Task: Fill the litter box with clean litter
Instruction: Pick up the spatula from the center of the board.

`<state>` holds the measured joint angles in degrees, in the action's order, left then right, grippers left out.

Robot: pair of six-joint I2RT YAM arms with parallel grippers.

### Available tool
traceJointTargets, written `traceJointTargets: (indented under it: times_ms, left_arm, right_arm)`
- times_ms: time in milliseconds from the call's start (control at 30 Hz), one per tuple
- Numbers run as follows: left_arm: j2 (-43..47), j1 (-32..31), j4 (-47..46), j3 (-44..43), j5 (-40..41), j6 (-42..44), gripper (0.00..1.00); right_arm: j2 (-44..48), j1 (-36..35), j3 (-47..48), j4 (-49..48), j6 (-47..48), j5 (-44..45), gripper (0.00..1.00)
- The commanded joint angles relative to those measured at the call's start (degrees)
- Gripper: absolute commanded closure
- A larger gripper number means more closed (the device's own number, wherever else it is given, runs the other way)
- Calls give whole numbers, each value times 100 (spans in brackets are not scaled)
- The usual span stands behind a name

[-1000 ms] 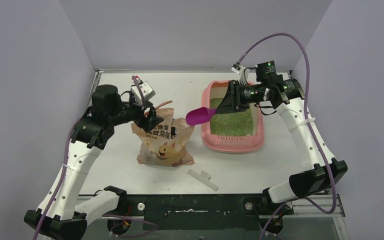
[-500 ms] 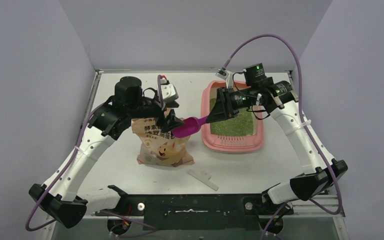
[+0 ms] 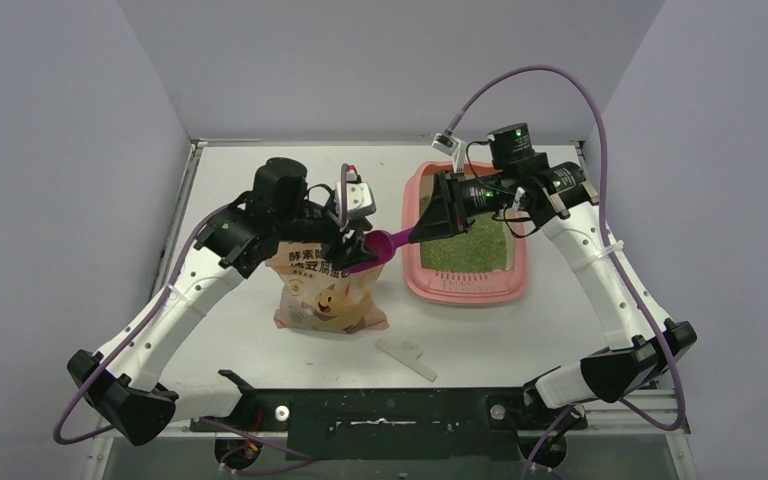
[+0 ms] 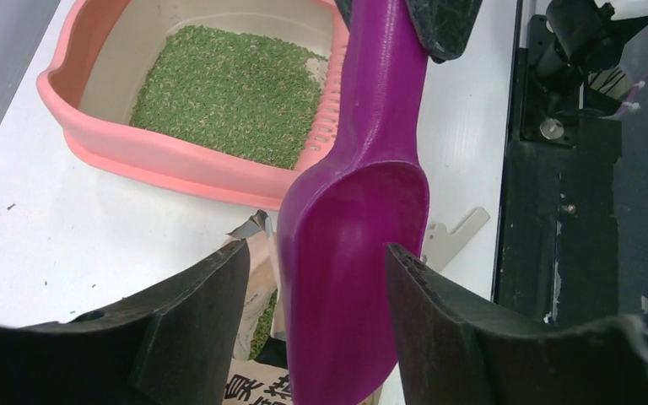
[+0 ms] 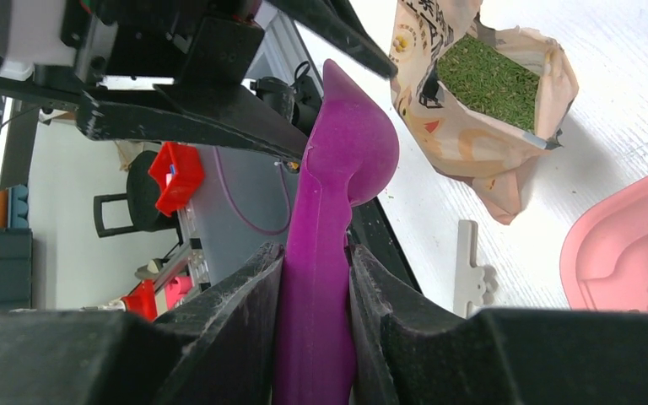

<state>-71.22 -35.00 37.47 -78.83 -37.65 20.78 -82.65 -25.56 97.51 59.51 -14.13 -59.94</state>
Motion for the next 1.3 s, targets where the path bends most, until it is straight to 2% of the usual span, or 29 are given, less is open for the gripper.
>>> traceJointTargets:
  times_ms: [0,133,300,833,900,1000,1133,1167,1200,1267]
  left_arm:
    - [-55,-171,-101,-304,90,136,47]
    - [-32,-264,-329,-184,156,41,65]
    - [61,-281,-508,-86,224,1,100]
    - [-10,-434,-78,-253,458,528,100]
    - [-15,-462,-56,-256,498,565,100]
    - [-15,-494,-60,-259,546,576,100]
    - [3,-516,-87,-250,594,570,100]
    - [3,-521,-84,-244,607,568,100]
    - [7,-523,-84,-240,614,568,100]
    - [12,-524,-90,-239,705,545,100]
  right_arm:
    - [279,-22,-31,-518,-171,-276,100]
    - [292,-27,-106,-584,-221,-266,100]
    - [290,-23,-143,-580,-233,-130,97]
    - [311,-24,-363,-965,-621,-158,80]
    - [310,-28,-375,-978,-627,-151,73]
    - [300,-34,-389,-1009,-663,-115,68]
    - [293,-29,-407,-1070,-729,-53,66]
    - [283,-36,-421,-1099,-762,-25,61]
    - [279,-36,-438,-1129,-794,-6,60]
    - [285,-62,-464,-1177,-821,-41,71]
